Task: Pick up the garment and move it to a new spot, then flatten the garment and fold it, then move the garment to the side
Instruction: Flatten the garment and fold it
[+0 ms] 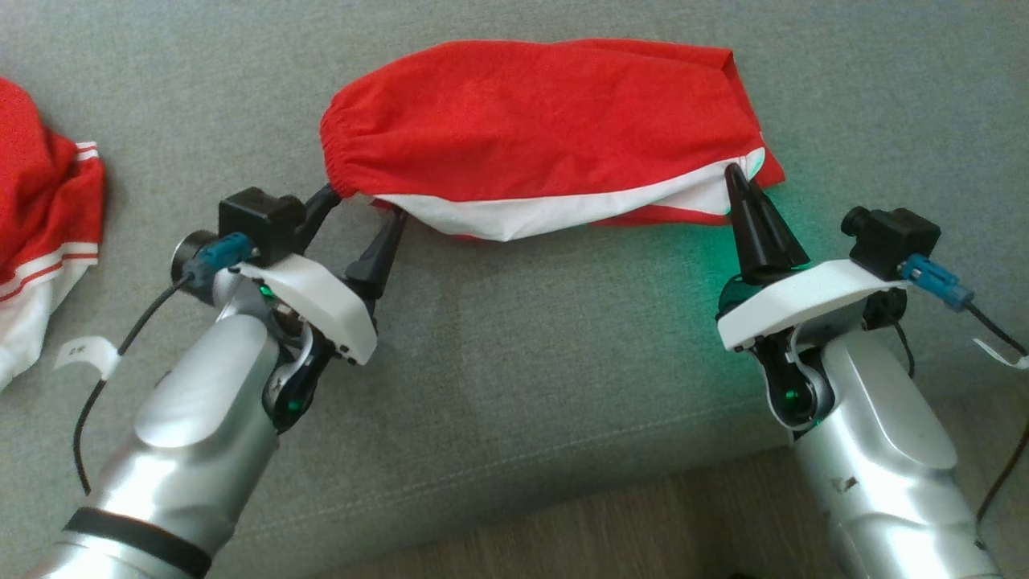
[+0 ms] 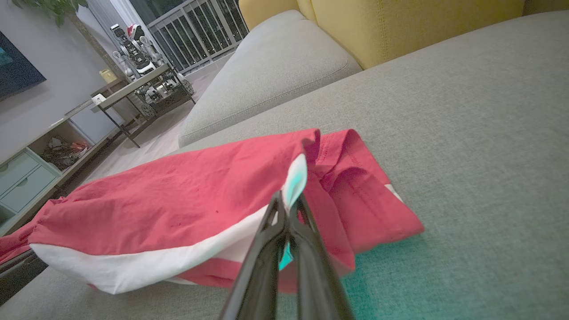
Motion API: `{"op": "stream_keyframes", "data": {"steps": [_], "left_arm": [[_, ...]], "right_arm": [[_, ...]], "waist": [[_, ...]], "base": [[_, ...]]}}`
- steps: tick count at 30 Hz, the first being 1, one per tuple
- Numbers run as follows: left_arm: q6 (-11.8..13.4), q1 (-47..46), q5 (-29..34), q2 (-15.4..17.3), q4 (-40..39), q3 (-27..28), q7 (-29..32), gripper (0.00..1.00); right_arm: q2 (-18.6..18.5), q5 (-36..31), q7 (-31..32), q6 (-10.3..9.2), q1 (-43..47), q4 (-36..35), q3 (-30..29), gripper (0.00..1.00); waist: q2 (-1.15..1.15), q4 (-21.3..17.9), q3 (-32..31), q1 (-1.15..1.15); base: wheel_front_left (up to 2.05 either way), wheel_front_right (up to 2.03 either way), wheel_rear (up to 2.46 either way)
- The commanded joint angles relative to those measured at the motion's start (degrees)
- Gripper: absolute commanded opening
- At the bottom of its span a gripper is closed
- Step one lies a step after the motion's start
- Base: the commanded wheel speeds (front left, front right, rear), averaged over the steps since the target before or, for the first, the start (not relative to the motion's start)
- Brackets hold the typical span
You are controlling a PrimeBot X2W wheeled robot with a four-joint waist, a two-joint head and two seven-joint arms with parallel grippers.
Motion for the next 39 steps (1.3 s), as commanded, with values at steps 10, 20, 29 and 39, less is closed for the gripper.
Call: {"op": "stream_keyframes", "data": {"steps": [10,20,29,39], "left_arm": [[0.0,0.5,-2.6,3.7,-3.7,-1.6,-0.7,0.0],[0.0,1.6,-10.1,9.5,-9.9,-7.4,-0.7,0.0],[1.3,-1.1,-19.1,13.9,-20.5,-3.4,5.3,0.0],[12.1,0.8,-30.1,16.8,-37.1,5.6,11.6,0.0]], "right_arm": [[0.4,-1.4,-0.4,-0.01,-1.4,-1.0,-0.1,0.0],[0.4,-10.4,-0.1,-0.01,-3.9,0.3,-3.7,0.0],[-0.5,-18.6,3.9,-0.01,-7.7,-6.6,-5.0,0.0],[-0.9,-18.2,12.4,-0.01,-5.4,-22.6,-6.7,0.0]], "waist": [[0.0,1.8,-3.0,0.0],[0.0,4.4,-11.5,0.0],[0.0,5.6,-19.8,0.0],[0.0,5.7,-23.0,0.0]], "base": [[0.0,0.0,0.0],[0.0,0.0,0.0],[0.0,0.0,0.0],[0.0,0.0,0.0]]}}
